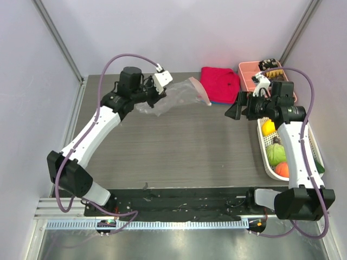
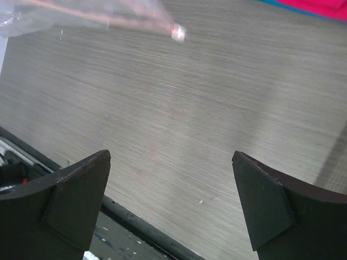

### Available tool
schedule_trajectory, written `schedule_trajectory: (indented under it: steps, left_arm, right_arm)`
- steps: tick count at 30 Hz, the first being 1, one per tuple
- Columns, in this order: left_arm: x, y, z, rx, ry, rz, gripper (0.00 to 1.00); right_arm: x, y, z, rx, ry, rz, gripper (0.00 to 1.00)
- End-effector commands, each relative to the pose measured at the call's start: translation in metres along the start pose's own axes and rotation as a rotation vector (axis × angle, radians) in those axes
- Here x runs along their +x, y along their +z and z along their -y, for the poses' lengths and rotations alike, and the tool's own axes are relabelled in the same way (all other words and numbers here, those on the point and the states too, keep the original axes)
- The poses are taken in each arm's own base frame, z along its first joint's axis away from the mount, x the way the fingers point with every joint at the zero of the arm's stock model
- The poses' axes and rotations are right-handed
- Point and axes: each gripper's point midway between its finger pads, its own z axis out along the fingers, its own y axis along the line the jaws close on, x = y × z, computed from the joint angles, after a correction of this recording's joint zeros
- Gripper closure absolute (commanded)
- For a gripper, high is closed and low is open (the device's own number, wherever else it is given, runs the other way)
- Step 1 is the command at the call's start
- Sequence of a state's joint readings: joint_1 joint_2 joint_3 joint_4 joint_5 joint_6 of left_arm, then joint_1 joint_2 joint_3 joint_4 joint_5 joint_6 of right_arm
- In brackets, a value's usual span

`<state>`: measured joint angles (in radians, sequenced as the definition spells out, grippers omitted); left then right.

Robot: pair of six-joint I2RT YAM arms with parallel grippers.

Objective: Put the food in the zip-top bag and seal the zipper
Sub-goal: Pick up the zipper food storage bag at the center of the board, then open the zipper of the food storage bag at the center of the board.

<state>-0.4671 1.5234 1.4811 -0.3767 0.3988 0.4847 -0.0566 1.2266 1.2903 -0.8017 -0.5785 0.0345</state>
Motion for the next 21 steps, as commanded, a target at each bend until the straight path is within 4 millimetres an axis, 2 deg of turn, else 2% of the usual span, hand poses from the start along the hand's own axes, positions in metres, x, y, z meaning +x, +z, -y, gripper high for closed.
schedule_trajectory:
  steps: [1,3,5,8,11,16,21]
  left_arm:
    - [-0.002,-0.04,0.054,0.296,-0.307,-0.029,1.0]
    - [-0.004,-0.055,0.068,0.38,-0.359,-0.037,1.0]
    - [-0.003,-0.067,0.087,0.48,-0.347,-0.037,1.0]
    - [-0.005,-0.076,0.095,0.503,-0.333,-0.006,1.0]
    - [-0.01,-0.084,0.102,0.524,-0.326,0.032,1.0]
    - [-0.019,-0.094,0.115,0.62,-0.343,0.054,1.0]
    - [-0.016,-0.099,0.124,0.679,-0.35,0.042,1.0]
  right_arm:
    - [-0.026,-0.045,-0.037,-0.072,-0.284,0.167,0.0]
    - [-0.025,-0.055,-0.043,-0.083,-0.423,0.195,0.02]
    - [-0.019,-0.069,-0.056,-0.117,-0.534,0.231,0.09]
    - [-0.007,-0.084,-0.08,-0.213,-0.65,0.276,0.18]
    - [0.008,-0.09,-0.097,-0.31,-0.703,0.299,0.24]
    - [0.013,-0.085,-0.108,-0.399,-0.731,0.365,0.3]
    - [0.005,-0.068,-0.105,-0.433,-0.721,0.379,0.41]
